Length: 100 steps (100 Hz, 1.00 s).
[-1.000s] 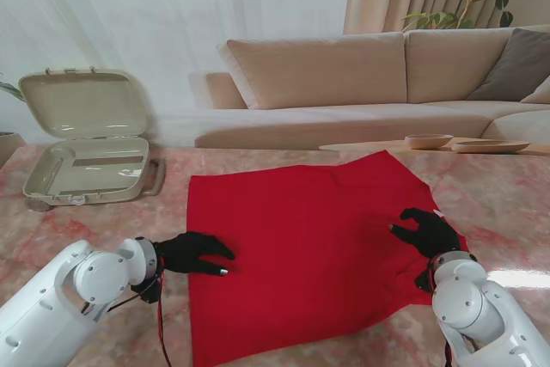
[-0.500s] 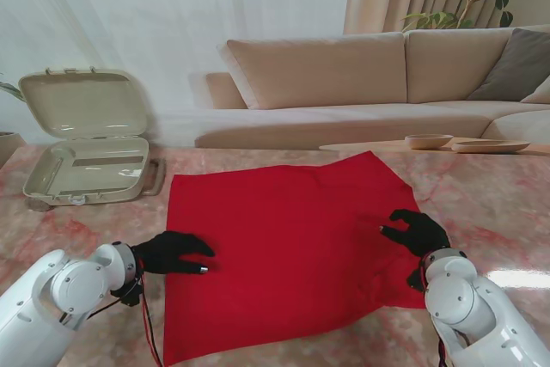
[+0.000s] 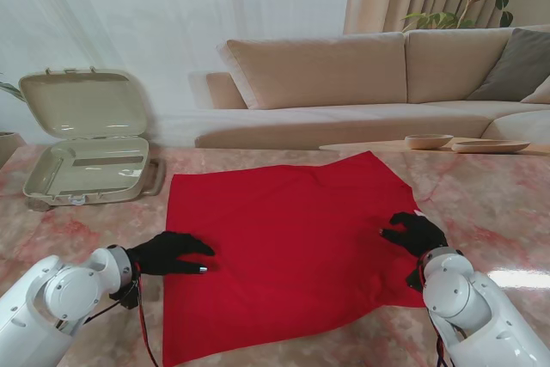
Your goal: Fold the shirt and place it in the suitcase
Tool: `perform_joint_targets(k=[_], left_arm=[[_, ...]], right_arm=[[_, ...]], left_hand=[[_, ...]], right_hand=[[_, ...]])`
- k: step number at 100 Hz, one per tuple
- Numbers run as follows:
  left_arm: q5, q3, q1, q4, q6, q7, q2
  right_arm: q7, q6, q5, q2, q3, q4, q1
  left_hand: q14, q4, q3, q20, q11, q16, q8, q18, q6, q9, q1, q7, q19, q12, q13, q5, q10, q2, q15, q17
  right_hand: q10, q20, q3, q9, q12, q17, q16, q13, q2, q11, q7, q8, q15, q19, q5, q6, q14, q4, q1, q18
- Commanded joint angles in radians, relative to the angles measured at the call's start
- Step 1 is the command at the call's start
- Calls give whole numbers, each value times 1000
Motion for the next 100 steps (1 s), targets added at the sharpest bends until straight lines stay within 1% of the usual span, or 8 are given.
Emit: perform_joint_targets(k=[1,23,28,35,41,52,73,100], left_arm=[[-25,-8,15,-28,8,-6,0],[-42,-58,51,-106,33,-17,-3],[-46,-69,64,-125,44,-20,-3],[-61,-80,83,-153,76,-38,-3],[-81,-85,101,-172,109,-52,-3],[-103,-84,127,-193,152,-71,-2],[-119,-57,135,-191,193,-107,4],[-146,-10,93,-143,234,-149,12]], right_arm=[[28,17,11,-1,-5,35,-11],[38,24,16,1,-6,42,-10],[39,24,16,1,-6,42,-11],[40,24,16,1,-6,41,-12],[41,25,17,1,-6,42,-11],[43,27,20,1,-7,45,-9],[45,33,23,1,-11,52,-9],[53,48,25,3,-18,63,-8]], left_hand=[[26,9,-38,8,17,7,9,17,-28,21,0,7,23,8,12,18,4,16,17,-2],[31,9,-37,3,12,6,6,17,-26,19,1,4,29,6,11,13,7,18,17,-2],[40,9,-37,3,12,7,5,19,-26,22,1,2,33,5,19,12,11,19,20,-1],[58,10,-37,8,13,13,2,21,-24,27,4,-3,47,7,38,7,17,22,31,3],[80,10,-38,23,12,40,0,28,-23,26,5,-8,92,13,66,5,28,25,58,12],[94,11,-38,33,7,61,-2,32,-19,22,5,-14,134,14,80,2,38,31,71,15],[102,12,-38,32,2,75,-4,32,-17,14,2,-22,165,14,82,-7,42,39,77,11],[93,13,-38,10,-3,72,-3,16,-14,1,3,-28,157,16,41,-18,45,49,56,-3]], right_hand=[[-1,0,0,-13,-15,26,-6,-20,14,-4,-7,7,-11,-16,-3,-1,11,-15,-5,87],[-1,1,-9,-17,-14,23,-7,-24,20,1,-9,7,-13,-17,-6,0,7,-17,1,81],[-4,1,-11,-20,-14,22,-7,-26,20,1,-10,7,-13,-17,-9,1,5,-17,3,81],[-3,1,-13,-20,-14,21,-7,-25,20,1,-9,8,-13,-17,-8,-2,6,-17,3,80],[-3,1,-14,-21,-14,22,-7,-25,18,2,-9,8,-13,-17,-7,-1,5,-16,4,81],[-4,1,-14,-18,-14,22,-7,-25,17,4,-8,9,-13,-17,-8,-2,6,-15,4,81],[-1,2,-8,-16,-15,23,-7,-22,12,4,-6,10,-11,-17,-4,-4,11,-12,1,87],[-3,2,-1,-9,-15,29,-6,-16,12,2,-7,10,-9,-15,-3,-5,14,-13,-7,90]])
